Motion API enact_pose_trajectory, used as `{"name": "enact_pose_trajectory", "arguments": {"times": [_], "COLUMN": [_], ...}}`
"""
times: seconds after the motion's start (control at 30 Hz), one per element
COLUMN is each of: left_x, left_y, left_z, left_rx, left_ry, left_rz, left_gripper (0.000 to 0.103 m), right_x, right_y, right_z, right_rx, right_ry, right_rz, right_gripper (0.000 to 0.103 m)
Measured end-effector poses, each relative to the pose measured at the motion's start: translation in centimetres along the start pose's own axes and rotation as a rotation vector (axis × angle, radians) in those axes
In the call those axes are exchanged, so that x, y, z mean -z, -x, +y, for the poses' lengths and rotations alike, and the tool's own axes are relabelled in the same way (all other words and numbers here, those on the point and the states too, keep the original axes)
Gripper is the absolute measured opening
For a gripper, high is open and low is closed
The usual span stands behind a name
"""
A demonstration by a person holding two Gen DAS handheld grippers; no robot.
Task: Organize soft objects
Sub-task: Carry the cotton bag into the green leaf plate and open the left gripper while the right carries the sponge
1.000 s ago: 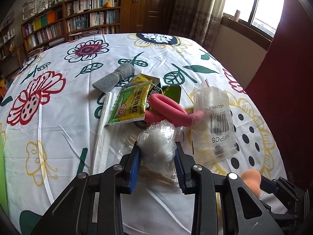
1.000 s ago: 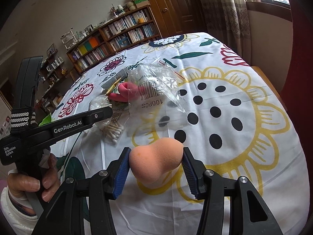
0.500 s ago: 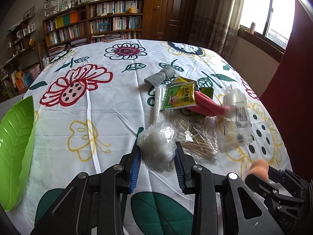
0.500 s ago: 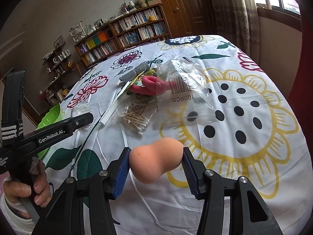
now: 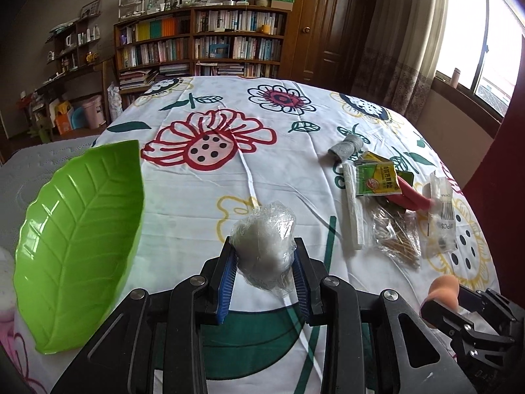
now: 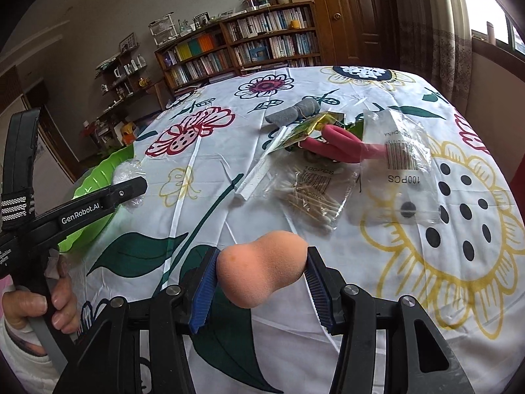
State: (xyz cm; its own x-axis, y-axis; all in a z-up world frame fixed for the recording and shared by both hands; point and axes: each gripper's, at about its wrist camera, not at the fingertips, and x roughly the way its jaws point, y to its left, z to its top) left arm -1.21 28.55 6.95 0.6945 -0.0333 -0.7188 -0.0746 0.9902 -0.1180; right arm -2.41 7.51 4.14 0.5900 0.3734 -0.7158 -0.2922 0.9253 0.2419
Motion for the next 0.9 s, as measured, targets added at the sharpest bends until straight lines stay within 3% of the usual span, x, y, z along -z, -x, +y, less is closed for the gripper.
{"name": "enact_pose_trajectory", "arguments": {"times": [0.47, 0.7, 0.77, 0.9], "left_x": [0.7, 1.3, 1.3, 1.6], "left_y": [2.4, 2.4, 2.3, 2.6], "left_z": [10.8, 13.3, 13.7, 14.7], "left_rx": [-0.152, -0.185, -0.200, -0.222], "left_ry": [0.137, 0.162, 0.163, 0.178], "left_rz": [-0.060, -0.060, -0.059, -0.060], "left_gripper": [0.033, 0.034, 0.037, 0.059], "right_x": [-1.4, -2.1, -2.3, -2.9], "right_y": [-2.9, -4.0, -4.3, -5.0], "right_z": [7.9, 10.7, 11.5, 13.2], "right_rx": [-0.072, -0.095, -0.104, -0.128], "right_ry": [0.136, 0.179, 0.189, 0.212], "right_rz": [0.040, 0.051, 0.051, 0.053], "right_gripper": [0.055, 0.055, 0.055, 0.056]}}
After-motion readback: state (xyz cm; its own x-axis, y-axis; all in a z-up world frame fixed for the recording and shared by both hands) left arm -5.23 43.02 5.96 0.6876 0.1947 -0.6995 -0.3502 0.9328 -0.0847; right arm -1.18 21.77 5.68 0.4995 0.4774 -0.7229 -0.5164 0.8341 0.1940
